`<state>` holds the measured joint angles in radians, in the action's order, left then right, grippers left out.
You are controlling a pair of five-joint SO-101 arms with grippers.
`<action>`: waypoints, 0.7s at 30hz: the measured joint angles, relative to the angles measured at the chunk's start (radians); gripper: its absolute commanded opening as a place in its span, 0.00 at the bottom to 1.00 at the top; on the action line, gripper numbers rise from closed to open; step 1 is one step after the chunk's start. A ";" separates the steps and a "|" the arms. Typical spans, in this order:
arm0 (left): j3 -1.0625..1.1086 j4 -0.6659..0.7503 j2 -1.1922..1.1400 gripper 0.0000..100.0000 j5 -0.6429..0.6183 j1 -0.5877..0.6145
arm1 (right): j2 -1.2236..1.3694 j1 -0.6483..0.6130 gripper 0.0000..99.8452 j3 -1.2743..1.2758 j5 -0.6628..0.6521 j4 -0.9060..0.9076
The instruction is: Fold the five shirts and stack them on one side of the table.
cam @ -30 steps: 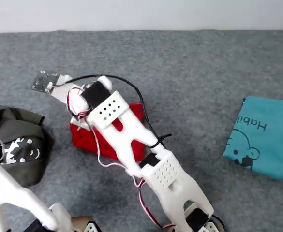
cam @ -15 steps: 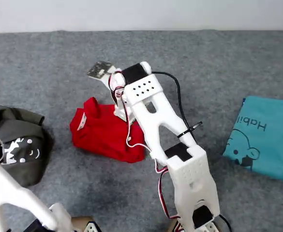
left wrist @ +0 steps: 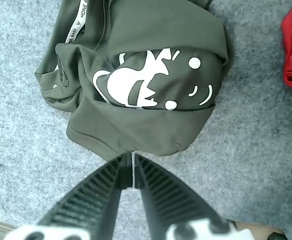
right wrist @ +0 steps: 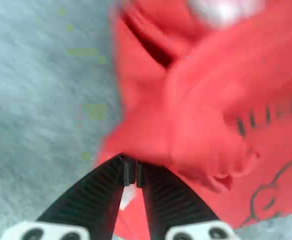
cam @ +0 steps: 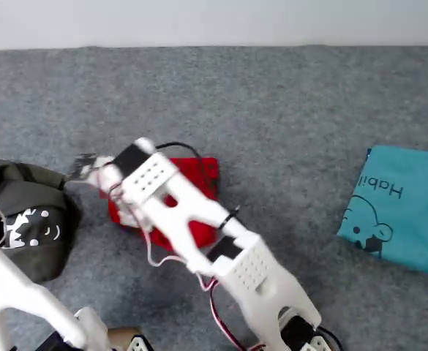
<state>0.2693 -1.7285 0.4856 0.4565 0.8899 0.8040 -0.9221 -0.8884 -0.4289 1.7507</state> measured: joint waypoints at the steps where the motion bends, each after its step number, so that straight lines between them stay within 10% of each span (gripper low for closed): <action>1: 0.000 0.000 0.000 0.02 0.000 0.000 | 0.000 -0.009 0.01 -0.037 0.000 0.003; 21: 0.000 0.000 0.000 0.02 0.000 0.048 | 0.083 0.132 0.01 -0.173 0.002 0.003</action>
<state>0.2693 -1.7285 0.4856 0.4565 0.9375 0.8869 -0.7902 -1.0618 -0.4273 1.7538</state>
